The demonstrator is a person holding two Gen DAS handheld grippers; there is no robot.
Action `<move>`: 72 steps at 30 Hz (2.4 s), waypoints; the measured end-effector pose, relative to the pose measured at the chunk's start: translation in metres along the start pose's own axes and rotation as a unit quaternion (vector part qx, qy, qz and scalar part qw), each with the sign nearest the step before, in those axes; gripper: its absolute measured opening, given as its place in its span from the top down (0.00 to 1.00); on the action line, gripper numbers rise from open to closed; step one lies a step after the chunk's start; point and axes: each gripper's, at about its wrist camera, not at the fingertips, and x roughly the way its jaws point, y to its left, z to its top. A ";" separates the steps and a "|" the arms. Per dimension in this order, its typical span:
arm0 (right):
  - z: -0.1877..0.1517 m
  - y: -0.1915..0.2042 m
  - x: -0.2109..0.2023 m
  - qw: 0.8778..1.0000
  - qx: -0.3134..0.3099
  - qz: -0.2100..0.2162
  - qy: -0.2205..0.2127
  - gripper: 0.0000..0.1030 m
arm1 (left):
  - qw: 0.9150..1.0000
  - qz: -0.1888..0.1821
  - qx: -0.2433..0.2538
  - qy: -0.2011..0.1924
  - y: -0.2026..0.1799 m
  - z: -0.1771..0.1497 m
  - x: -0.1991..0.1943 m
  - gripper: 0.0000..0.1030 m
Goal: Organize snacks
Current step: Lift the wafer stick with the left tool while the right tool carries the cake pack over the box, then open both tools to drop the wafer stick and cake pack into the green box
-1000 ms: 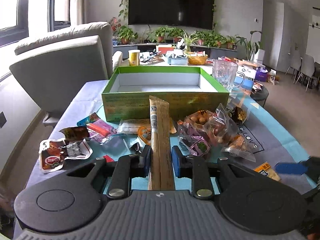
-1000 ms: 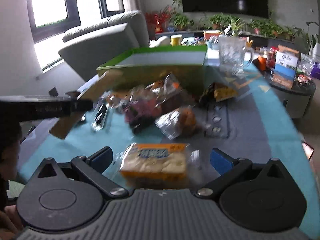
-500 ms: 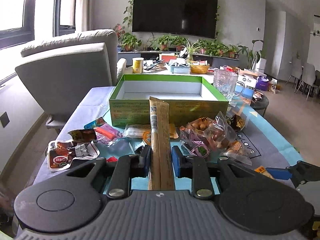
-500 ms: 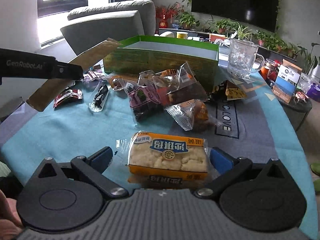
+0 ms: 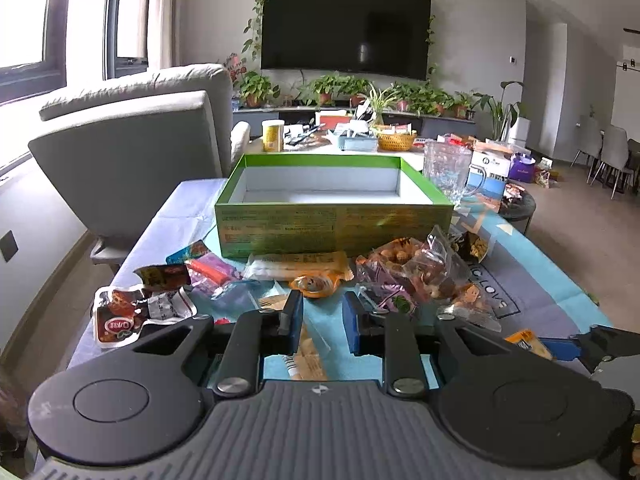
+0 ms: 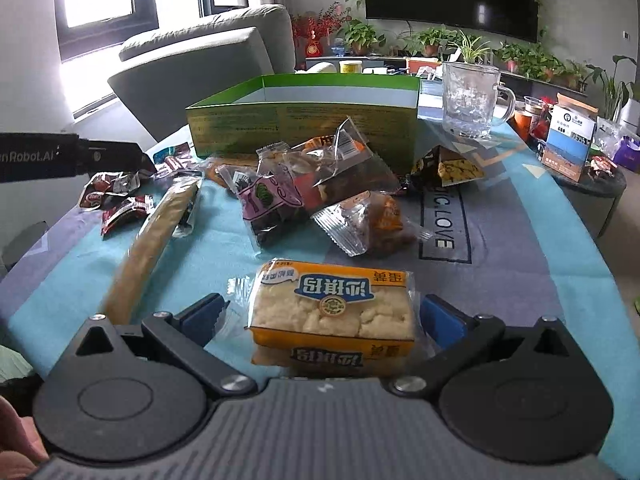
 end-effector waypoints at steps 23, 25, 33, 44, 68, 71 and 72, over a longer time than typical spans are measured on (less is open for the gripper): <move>0.014 -0.009 -0.017 0.999 0.017 0.030 -0.038 0.23 | 0.998 -0.002 -0.004 0.056 0.005 -0.010 0.024 0.82; 0.022 -0.010 -0.020 0.998 0.015 0.032 -0.051 0.23 | 0.999 -0.007 -0.002 0.039 0.003 0.000 0.016 0.82; 0.072 -0.011 -0.028 0.991 -0.004 0.036 -0.128 0.23 | 1.000 0.007 0.014 0.009 -0.002 0.034 0.023 0.82; 0.142 -0.019 0.017 0.985 0.006 0.040 -0.165 0.23 | 0.999 0.038 0.021 -0.028 0.004 0.097 0.062 0.82; 0.178 -0.037 0.111 0.995 0.042 0.034 -0.083 0.22 | 0.999 0.040 0.003 -0.004 0.040 0.144 0.194 0.81; 0.176 -0.036 0.122 0.996 0.043 0.032 -0.068 0.22 | 0.999 0.046 0.010 0.011 0.043 0.141 0.214 0.80; 0.176 -0.036 0.126 0.997 0.044 0.031 -0.062 0.21 | 0.998 0.048 0.015 0.024 0.043 0.139 0.221 0.80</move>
